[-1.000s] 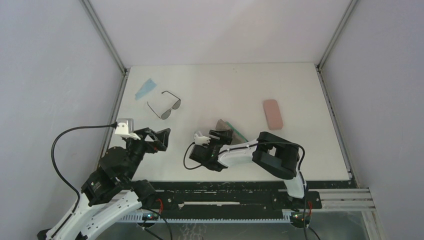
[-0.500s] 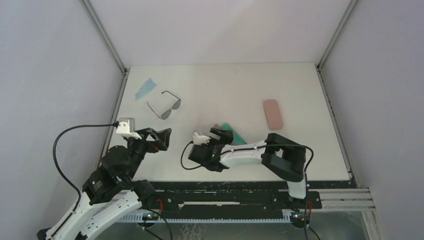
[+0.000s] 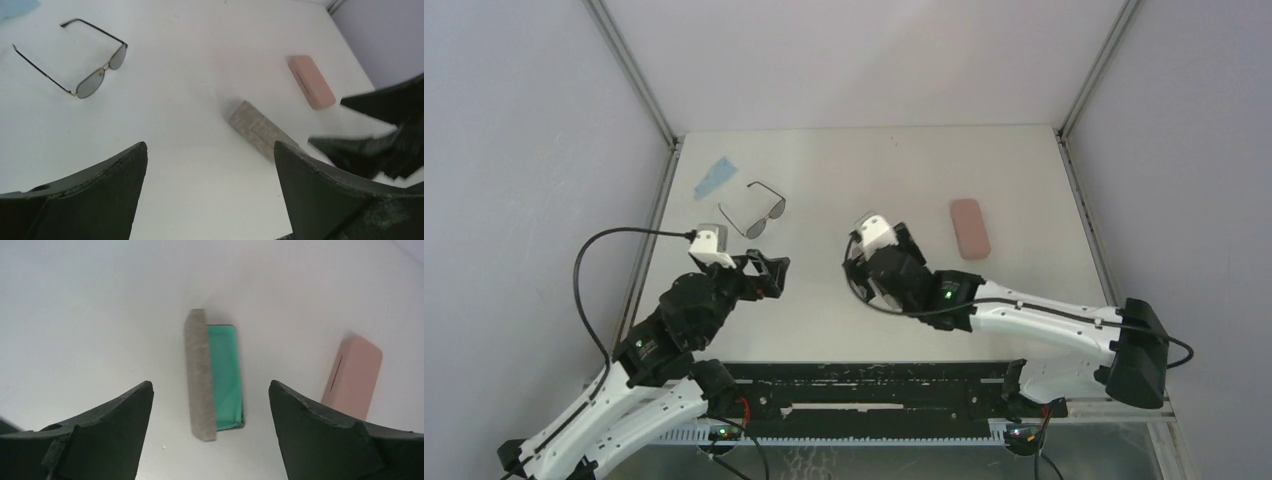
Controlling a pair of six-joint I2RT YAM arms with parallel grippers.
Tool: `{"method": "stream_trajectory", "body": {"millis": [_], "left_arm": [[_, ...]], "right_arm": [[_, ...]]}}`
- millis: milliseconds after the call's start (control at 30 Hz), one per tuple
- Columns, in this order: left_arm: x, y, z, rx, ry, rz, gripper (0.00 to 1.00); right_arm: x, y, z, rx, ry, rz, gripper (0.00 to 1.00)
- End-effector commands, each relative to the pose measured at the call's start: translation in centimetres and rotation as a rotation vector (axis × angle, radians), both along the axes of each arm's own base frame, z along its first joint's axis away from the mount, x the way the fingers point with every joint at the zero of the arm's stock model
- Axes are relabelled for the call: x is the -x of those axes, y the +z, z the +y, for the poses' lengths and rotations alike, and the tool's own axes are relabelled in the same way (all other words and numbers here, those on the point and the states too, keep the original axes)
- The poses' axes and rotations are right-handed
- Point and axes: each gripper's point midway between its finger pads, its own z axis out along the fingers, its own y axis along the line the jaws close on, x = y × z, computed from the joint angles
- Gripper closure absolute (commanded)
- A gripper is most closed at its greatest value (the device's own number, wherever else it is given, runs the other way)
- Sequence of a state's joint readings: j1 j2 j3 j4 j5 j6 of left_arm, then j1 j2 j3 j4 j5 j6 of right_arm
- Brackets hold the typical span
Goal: Organize the sunglasses
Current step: Place the sunglasses case at the center of the board, then adjust the sunglasses case at the center of the board.
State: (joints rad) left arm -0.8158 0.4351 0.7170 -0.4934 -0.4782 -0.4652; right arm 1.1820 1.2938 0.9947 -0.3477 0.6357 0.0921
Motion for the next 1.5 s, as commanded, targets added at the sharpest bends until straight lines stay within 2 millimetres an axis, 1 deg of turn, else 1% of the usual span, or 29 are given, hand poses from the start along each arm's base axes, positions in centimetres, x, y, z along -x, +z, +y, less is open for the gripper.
{"method": "stream_trajectory", "body": {"millis": [0,67,133,233,333,433,533,667,767,833,967,1300,1467], "left_arm": [[-0.7,-2.1,-3.0,0.008,-0.07,0.068,0.0],[-1.0,-3.4,-4.0,-0.009,-0.094,0.107,0.01],[-1.2,-4.5,-4.9,-0.017,-0.118,0.137,0.02],[-1.4,-5.9,-5.8,-0.032,-0.136,0.174,0.02],[-1.6,-7.0,-5.9,-0.05,-0.127,0.201,0.02],[-1.6,-7.7,-5.9,-0.06,-0.124,0.218,0.02],[-1.5,-8.0,-5.8,-0.055,-0.116,0.222,0.02],[-1.6,-8.1,-5.5,-0.064,-0.105,0.223,0.02],[-1.7,-8.2,-5.3,-0.063,-0.089,0.222,0.02],[-1.7,-8.2,-5.2,-0.059,-0.083,0.22,0.02],[-1.7,-8.1,-5.2,-0.053,-0.083,0.21,0.01],[-1.7,-7.4,-4.7,-0.062,-0.087,0.17,0.01],[-1.8,-7.5,-4.7,-0.075,-0.095,0.158,0.01]], "right_arm": [[-2.8,-1.7,-3.9,-0.152,-0.2,0.129,0.19],[-4.1,-2.9,-6.5,-0.146,-0.308,0.161,0.23],[-5.0,-4.5,-8.5,-0.135,-0.393,0.209,0.26],[-5.8,-6.9,-10.3,-0.127,-0.462,0.3,0.33],[-6.2,-9.3,-11.0,-0.135,-0.49,0.396,0.39],[-6.8,-11.0,-11.7,-0.147,-0.512,0.464,0.45],[-7.3,-12.4,-12.1,-0.139,-0.527,0.5,0.51],[-7.7,-13.9,-13.0,-0.115,-0.56,0.525,0.54],[-7.7,-15.1,-12.9,-0.106,-0.557,0.558,0.57],[-7.5,-15.5,-12.6,-0.1,-0.541,0.581,0.58],[-6.7,-16.4,-12.0,-0.087,-0.505,0.633,0.59],[-4.0,-17.3,-10.9,-0.042,-0.444,0.73,0.59],[-3.0,-17.4,-9.5,-0.065,-0.405,0.773,0.59]]}}
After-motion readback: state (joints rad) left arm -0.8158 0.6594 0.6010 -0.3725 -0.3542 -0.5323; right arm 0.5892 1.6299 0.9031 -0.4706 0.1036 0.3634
